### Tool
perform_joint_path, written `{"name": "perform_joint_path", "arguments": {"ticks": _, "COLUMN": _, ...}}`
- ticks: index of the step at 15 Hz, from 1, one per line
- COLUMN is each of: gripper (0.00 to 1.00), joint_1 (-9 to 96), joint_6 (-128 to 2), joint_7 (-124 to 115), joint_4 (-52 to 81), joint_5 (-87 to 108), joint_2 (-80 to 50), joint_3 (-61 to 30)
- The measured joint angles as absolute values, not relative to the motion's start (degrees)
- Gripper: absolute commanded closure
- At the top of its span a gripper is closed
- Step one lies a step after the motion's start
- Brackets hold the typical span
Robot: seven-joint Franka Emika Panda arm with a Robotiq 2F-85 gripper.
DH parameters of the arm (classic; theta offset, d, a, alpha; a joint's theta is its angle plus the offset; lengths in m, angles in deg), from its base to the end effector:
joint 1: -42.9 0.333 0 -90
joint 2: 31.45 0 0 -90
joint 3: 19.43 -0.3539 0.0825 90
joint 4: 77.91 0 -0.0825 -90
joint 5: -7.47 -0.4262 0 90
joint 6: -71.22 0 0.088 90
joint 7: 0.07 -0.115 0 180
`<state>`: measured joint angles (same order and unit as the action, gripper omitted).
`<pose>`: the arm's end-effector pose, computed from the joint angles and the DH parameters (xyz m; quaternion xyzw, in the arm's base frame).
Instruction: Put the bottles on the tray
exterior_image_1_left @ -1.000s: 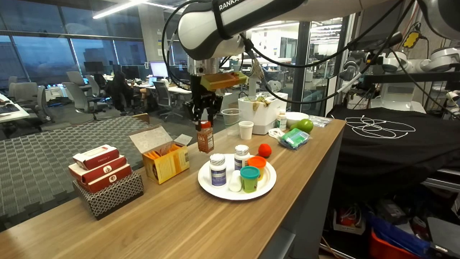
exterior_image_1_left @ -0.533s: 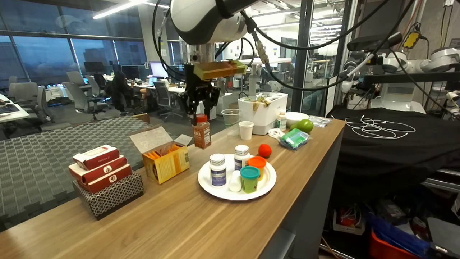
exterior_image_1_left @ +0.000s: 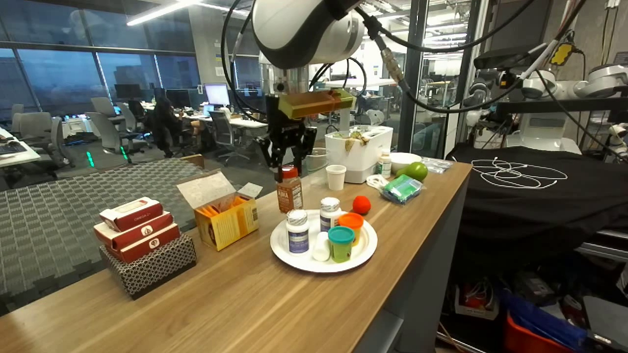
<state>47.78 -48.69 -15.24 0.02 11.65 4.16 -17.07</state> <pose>0.7962 0.0381 0.3741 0.9935 -0.0891 0.0618 0.0352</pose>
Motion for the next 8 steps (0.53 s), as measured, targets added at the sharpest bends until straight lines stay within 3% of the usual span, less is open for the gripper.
{"name": "perform_joint_path", "arguments": {"ticks": 8, "gripper": 0.76, "joint_1": 47.61, "joint_6": -56.61, "joint_7": -16.42, "joint_4": 17.13, "joint_5": 11.14, "joint_2": -4.48, "joint_3": -16.9}}
